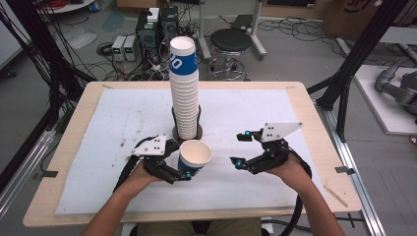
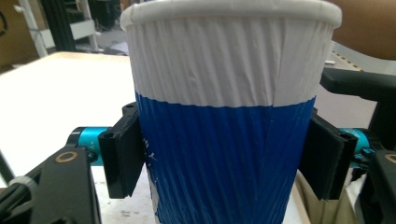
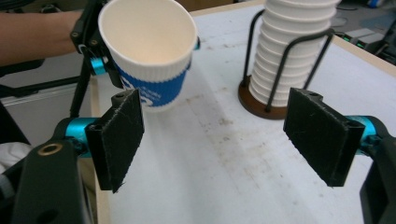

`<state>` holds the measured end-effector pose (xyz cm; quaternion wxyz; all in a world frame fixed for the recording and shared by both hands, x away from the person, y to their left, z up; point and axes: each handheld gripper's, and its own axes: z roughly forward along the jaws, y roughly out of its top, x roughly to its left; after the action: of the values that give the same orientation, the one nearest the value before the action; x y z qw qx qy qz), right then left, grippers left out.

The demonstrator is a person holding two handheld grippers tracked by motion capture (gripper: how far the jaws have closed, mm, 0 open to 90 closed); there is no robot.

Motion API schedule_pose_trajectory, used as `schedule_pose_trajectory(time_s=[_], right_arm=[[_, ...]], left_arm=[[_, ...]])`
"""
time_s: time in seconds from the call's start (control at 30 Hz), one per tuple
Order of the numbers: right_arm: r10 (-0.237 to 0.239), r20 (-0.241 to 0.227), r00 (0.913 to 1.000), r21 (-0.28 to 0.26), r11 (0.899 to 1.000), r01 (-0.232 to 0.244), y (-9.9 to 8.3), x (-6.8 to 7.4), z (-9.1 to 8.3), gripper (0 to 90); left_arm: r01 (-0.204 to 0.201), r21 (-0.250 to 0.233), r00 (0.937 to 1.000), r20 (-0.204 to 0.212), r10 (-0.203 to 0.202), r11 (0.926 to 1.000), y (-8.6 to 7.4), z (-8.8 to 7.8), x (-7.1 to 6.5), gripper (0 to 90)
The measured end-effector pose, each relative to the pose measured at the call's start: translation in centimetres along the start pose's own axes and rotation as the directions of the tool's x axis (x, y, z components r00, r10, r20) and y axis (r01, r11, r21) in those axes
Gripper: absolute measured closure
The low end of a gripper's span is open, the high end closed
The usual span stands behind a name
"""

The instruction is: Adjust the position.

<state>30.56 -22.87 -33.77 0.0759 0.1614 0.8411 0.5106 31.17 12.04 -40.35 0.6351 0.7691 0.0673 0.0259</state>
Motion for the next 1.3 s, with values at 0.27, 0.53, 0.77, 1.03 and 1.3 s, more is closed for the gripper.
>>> schedule_pose_trajectory(time_s=[0.27,0.53,0.77,1.03,1.3], right_arm=[[0.040,0.127,0.9911,-0.002,0.999,-0.041,-2.2,-0.7,-0.5,20.8],[0.091,0.276,0.9570,-0.075,0.994,-0.073,-4.9,-1.5,-1.1,20.8],[0.113,0.327,0.9384,-0.099,0.992,-0.084,-6.2,-1.7,-1.4,20.8],[0.135,0.365,0.9212,-0.114,0.988,-0.100,-7.1,-1.9,-2.4,20.8],[0.149,0.374,0.9154,-0.128,0.986,-0.108,-7.1,-2.2,-2.5,20.8]], left_arm=[[-0.020,-0.052,0.9968,-0.078,0.016,0.9985,-0.3,-1.6,0.1,25.9],[-0.031,-0.120,0.9838,-0.179,0.009,0.9924,-0.9,-4.0,0.4,26.0],[-0.036,-0.160,0.9728,-0.232,-0.002,0.9864,-1.3,-5.4,0.4,25.8],[-0.029,-0.182,0.9579,-0.286,-0.024,0.9828,-1.9,-6.7,0.4,25.3],[0.001,-0.221,0.9514,-0.300,-0.069,0.9753,-2.3,-7.6,0.6,24.9]])
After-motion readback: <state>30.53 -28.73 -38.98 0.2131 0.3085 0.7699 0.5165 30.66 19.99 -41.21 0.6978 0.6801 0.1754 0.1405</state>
